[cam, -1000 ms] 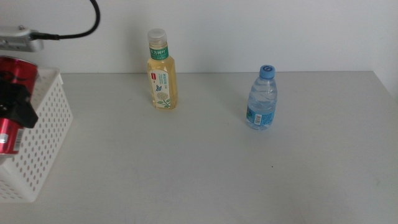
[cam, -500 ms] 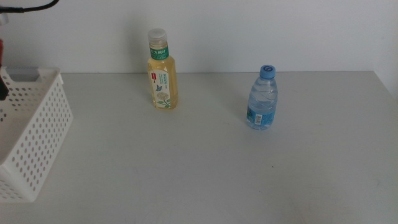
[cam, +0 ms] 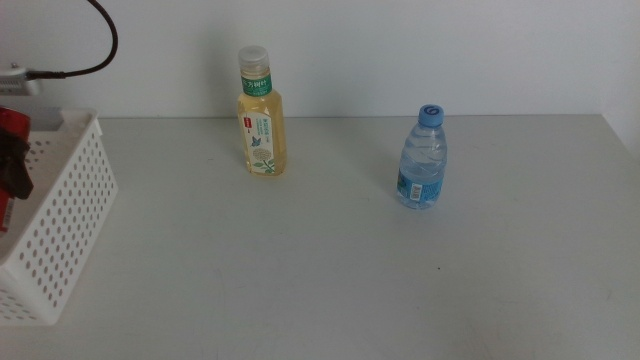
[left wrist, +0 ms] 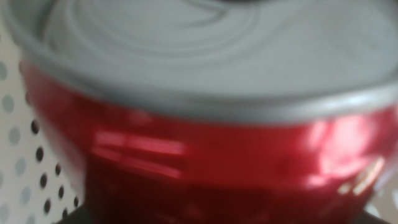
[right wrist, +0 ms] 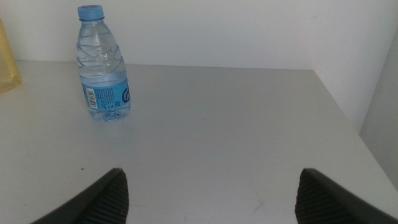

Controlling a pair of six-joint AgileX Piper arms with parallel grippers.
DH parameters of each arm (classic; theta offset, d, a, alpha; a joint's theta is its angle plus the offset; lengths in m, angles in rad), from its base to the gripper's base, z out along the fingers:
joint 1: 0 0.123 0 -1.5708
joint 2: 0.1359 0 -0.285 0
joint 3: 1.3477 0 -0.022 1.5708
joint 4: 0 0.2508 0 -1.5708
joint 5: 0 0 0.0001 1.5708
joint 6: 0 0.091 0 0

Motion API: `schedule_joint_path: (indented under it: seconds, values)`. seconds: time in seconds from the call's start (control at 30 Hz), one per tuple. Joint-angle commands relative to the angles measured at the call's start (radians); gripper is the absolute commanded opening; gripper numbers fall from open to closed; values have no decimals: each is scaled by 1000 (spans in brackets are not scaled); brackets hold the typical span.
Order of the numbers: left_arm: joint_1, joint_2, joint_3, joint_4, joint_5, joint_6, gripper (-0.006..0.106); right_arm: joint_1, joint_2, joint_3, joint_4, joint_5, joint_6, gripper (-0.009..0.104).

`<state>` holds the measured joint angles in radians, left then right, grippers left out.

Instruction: Use arms to grab the bottles and put them into the dustbin to the left of the table.

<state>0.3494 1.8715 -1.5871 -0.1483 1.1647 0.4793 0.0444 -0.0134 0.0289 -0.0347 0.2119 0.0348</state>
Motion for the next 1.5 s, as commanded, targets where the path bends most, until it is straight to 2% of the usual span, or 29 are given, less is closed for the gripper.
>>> schedule_joint_path:
  seconds: [0.0, 0.23, 0.83, 0.9, 0.93, 1.03, 1.07, 1.1, 1.2, 1.27, 1.47]
  values:
    - [1, -37, -38, -15, -45, -11, 23, -5, -22, -10, -12, -75, -9, 71]
    - [1, 26, -37, 32, -61, -13, 24, -5, -22, -10, -12, -75, -9, 71]
    - [1, 106, -32, 66, -66, -97, 26, -5, -22, -10, -12, -75, -9, 71]
    - [1, 107, -32, 67, -72, -97, 31, -5, -22, -10, -12, -75, -9, 71]
    - [1, 110, -32, 79, -76, -97, 43, -5, -22, -10, -12, -75, -9, 71]
    - [1, 111, -32, 78, -76, -97, 57, -5, -22, -10, -12, -75, -9, 71]
    - [1, 111, -32, 76, -76, -97, 63, -5, -22, -10, -12, -75, -9, 71]
    - [1, 111, -32, 76, -75, -97, 74, -5, -22, -10, -12, -75, -9, 71]
    - [0, 111, -32, 66, -74, -94, 88, -5, -22, -10, -12, -75, -9, 71]
    - [0, 111, -32, 68, -72, -93, 94, -5, -22, -10, -12, -75, -9, 71]
    - [0, 97, -59, 51, -13, -133, 93, -5, -22, -10, -12, -75, -9, 71]
